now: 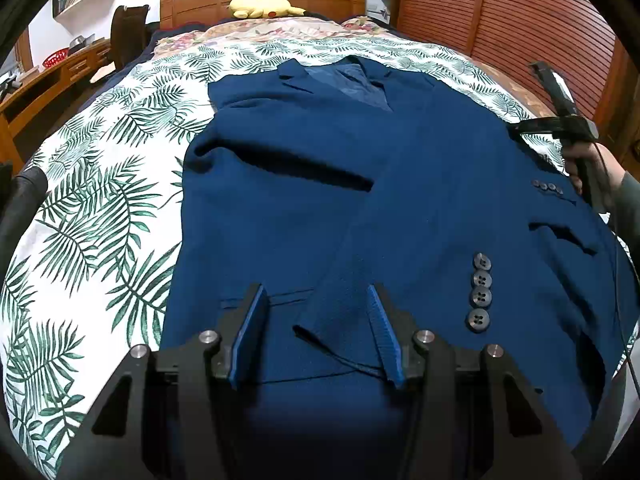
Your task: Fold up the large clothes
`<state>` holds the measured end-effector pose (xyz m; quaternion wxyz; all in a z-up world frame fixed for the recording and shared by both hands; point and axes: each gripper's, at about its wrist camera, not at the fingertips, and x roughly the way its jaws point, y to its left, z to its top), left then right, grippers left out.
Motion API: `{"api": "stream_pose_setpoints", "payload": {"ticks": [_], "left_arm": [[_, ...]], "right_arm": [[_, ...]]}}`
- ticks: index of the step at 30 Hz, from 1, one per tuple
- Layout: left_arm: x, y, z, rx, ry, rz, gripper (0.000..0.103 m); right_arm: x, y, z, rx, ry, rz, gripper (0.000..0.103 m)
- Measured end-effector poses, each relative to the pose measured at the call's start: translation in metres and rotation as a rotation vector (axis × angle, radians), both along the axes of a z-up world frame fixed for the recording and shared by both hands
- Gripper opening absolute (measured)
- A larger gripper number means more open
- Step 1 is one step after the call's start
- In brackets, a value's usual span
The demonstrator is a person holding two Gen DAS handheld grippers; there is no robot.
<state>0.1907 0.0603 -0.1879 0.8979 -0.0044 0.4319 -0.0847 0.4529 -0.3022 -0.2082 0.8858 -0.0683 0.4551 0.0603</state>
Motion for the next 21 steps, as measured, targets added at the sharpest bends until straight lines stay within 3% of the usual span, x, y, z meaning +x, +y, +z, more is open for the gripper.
{"api": "stream_pose_setpoints", "payload": {"ticks": [3, 5, 7, 9, 21], "left_arm": [[-0.001, 0.001, 0.003, -0.001, -0.004, 0.004, 0.051], [-0.003, 0.001, 0.007, 0.002, -0.015, 0.004, 0.051], [-0.006, 0.001, 0.012, 0.002, -0.030, 0.002, 0.051], [-0.010, 0.001, 0.018, 0.002, -0.048, 0.001, 0.051], [-0.040, 0.022, 0.044, 0.014, -0.134, 0.058, 0.051]], "right_arm": [[-0.010, -0.003, 0.011, -0.013, -0.020, 0.022, 0.025], [-0.024, -0.008, 0.018, -0.009, -0.029, 0.036, 0.034], [-0.044, -0.014, 0.023, -0.004, -0.034, 0.048, 0.051], [-0.068, -0.019, 0.027, 0.002, -0.041, 0.065, 0.059], [-0.220, -0.038, 0.022, 0.055, -0.005, 0.156, 0.063]]}}
